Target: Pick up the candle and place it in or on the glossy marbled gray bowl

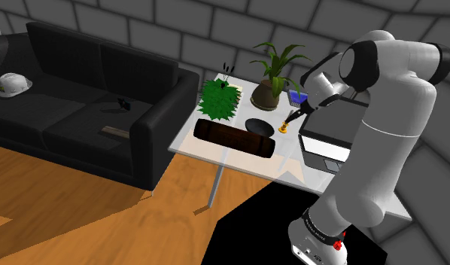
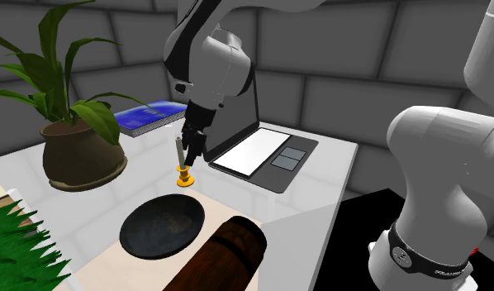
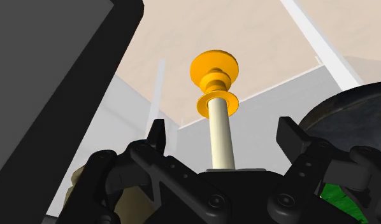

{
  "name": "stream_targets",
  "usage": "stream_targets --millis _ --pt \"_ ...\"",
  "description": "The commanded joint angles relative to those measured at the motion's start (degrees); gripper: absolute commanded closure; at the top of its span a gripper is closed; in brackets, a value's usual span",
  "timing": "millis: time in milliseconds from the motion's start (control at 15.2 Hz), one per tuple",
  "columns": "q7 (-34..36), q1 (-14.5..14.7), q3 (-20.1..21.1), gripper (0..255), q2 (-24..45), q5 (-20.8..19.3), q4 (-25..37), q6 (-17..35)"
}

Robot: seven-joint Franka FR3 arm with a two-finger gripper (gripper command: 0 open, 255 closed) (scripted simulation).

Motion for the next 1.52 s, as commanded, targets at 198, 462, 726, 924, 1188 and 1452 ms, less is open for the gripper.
stream_targets --millis 198,462,726,924,1188,1452 --pt "-1.0 -1.0 1.3 0 1.5 2.1 0.3 0.0" --pt "-1.0 -1.0 1.3 0 1.4 2.0 0.3 0.0" --pt "-1.0 -1.0 1.3 255 1.4 2.0 0.3 0.0" --pt "-1.0 -1.0 1.3 255 1.5 2.1 0.3 0.0" --pt "-0.1 -0.3 0.5 255 0.6 0.8 0.3 -0.1" --pt "4.1 2.8 -2.7 255 -2.8 -4.6 0.4 -0.2"
